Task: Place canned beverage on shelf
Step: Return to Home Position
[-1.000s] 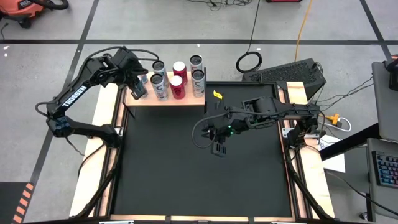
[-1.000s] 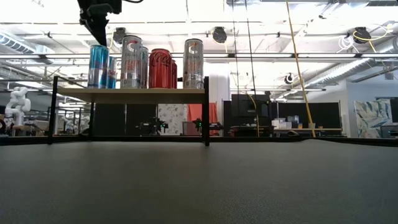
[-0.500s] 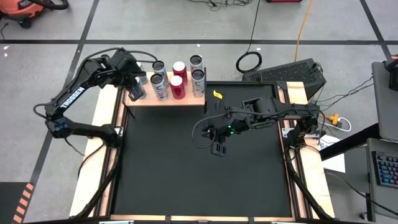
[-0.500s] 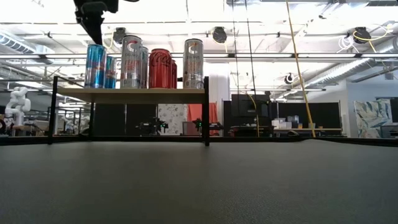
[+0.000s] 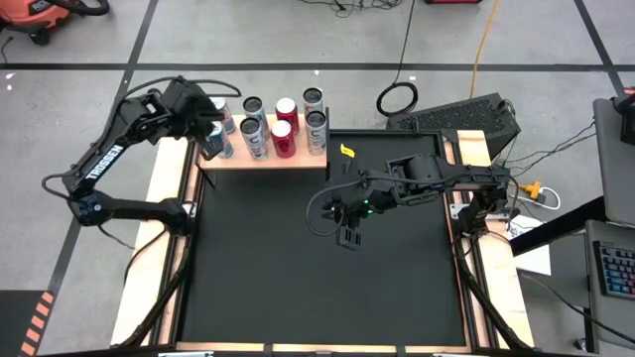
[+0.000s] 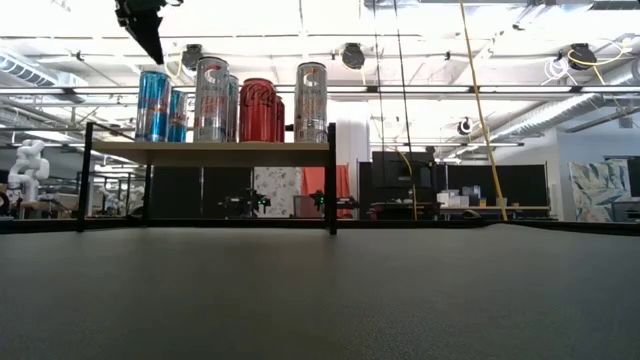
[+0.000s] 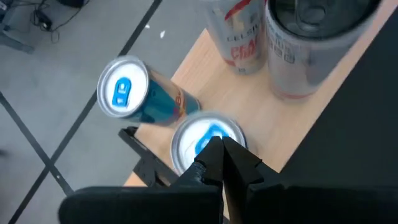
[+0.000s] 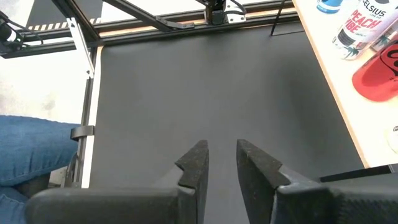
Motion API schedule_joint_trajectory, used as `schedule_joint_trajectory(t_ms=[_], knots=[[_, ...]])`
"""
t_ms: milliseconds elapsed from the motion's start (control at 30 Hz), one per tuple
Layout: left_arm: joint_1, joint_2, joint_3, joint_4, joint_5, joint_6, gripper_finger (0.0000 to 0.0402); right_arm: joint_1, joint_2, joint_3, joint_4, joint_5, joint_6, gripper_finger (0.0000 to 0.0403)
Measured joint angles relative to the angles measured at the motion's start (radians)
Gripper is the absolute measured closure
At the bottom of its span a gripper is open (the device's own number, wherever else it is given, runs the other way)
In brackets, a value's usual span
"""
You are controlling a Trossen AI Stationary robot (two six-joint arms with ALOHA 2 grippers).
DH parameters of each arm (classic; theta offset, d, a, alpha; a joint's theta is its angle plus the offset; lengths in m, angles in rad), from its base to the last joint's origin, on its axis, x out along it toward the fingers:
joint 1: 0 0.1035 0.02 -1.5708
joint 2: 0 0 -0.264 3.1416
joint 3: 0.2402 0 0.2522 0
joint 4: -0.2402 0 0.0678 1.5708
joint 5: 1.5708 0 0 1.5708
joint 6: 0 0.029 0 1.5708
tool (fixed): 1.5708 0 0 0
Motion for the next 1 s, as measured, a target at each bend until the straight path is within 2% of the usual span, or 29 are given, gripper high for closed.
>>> schedule_joint_trajectory(t_ms=[267, 567, 700, 1000], knots=[[0.0, -0.063, 0.0, -0.08, 0.001, -0.011, 0.0401, 0.0, 0.0, 0.0, 0.0, 0.0, 0.0, 0.0335], [0.0, -0.109, 0.0, -0.127, 0.135, -0.029, 0.0401, 0.0, 0.0, 0.0, 0.0, 0.0, 0.001, 0.0335], [0.0, -0.146, 0.0, -0.121, 0.182, -0.028, 0.0401, 0.0, 0.0, 0.0, -0.007, -0.004, 0.078, 0.0335], [0.0, -0.298, 0.0, -0.101, 0.276, -0.027, 0.0401, 0.028, 0.0, 0.0, -0.041, -0.009, -0.053, 0.0335]])
